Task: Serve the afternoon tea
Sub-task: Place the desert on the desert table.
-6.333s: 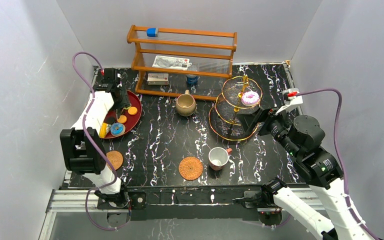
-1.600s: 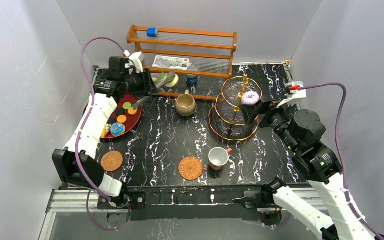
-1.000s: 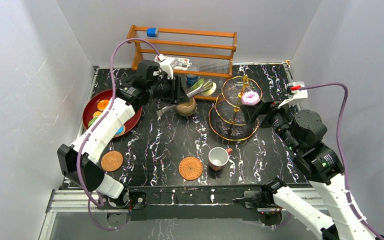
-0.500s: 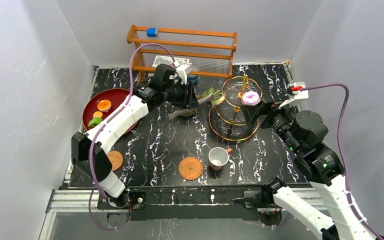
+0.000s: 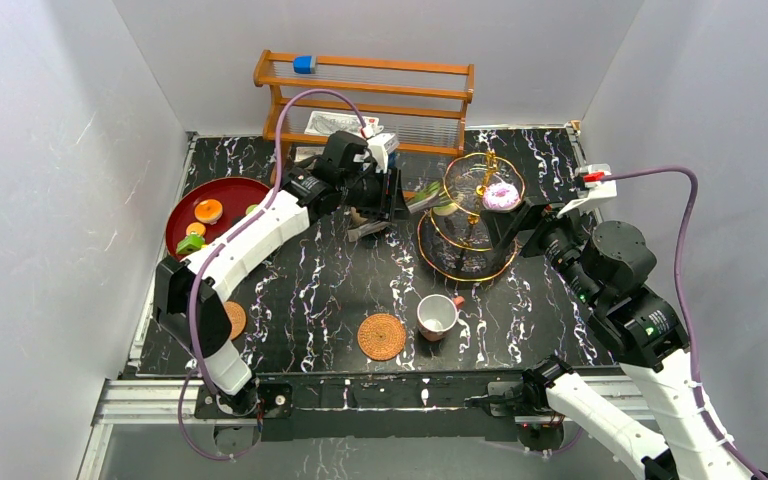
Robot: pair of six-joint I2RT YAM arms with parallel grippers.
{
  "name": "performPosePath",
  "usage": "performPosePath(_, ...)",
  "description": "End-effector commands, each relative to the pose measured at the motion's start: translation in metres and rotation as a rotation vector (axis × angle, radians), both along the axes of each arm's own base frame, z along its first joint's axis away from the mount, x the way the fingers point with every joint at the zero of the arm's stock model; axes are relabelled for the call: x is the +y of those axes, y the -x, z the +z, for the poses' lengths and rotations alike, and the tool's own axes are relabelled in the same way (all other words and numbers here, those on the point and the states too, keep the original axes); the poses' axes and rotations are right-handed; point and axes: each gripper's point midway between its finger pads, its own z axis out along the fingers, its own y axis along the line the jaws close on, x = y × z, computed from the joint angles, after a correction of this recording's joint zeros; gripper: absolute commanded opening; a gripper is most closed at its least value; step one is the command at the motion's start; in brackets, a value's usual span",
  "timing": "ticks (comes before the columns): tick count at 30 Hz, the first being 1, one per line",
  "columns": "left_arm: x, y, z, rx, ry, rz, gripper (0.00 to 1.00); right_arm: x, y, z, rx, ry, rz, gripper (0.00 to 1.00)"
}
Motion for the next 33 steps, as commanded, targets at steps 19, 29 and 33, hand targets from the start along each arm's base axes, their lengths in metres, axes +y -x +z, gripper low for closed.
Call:
performPosePath(19, -0.028, -0.022, 0.011, -0.071, 0.060, -0.030, 0.44, -0.001, 0.003, 0.022, -0.066, -0.047, 0.004, 0.99)
performPosePath(29, -0.029, -0.024, 0.010, -0.074, 0.053, -0.031, 0.56, -0.001, 0.002, 0.022, -0.067, -0.044, 0.001, 0.99)
performPosePath(33, -0.027, -0.023, 0.012, -0.078, 0.047, -0.028, 0.58, 0.000, 0.002, 0.021, -0.066, -0.043, 0.003, 0.99)
